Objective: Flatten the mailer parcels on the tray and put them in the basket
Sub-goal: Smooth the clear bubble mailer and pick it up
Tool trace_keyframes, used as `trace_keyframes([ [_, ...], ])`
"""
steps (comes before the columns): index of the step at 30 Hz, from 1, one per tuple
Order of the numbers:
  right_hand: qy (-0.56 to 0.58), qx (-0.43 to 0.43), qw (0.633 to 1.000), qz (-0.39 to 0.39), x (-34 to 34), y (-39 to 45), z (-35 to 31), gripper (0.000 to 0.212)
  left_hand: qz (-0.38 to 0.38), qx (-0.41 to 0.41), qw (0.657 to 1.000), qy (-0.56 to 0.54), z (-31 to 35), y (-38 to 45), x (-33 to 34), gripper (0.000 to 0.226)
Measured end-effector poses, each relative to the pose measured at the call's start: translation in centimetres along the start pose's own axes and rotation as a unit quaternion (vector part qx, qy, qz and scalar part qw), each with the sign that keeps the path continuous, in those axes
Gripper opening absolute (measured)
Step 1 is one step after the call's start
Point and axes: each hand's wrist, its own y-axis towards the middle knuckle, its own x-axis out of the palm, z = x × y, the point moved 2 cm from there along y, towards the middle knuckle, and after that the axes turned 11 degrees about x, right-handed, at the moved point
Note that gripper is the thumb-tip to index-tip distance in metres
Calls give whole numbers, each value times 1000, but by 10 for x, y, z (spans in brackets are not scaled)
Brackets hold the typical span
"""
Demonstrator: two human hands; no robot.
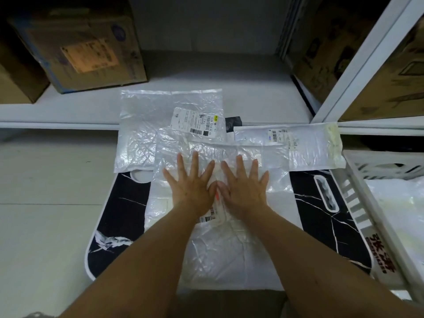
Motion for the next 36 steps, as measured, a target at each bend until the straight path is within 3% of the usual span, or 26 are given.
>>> trace_keyframes([
  [12,16,32,999,-27,5,0,3,67,-28,4,999,-18,-1,-1,1,67],
  [18,26,39,995,-89,-5,10,8,80,-14,3,998,-60,-8,-2,-5,75],
  [23,62,95,993,11,-28,-24,0,61,6,-12,999,-37,2,-31,-26,64],
  [31,80,90,992,36,-9,-127,-28,56,-41,-61,996,-57,35,-116,-21,59],
  [36,42,66,997,28,10,-169,-26,50,-59,-33,995,-74,38,-159,-1,54],
])
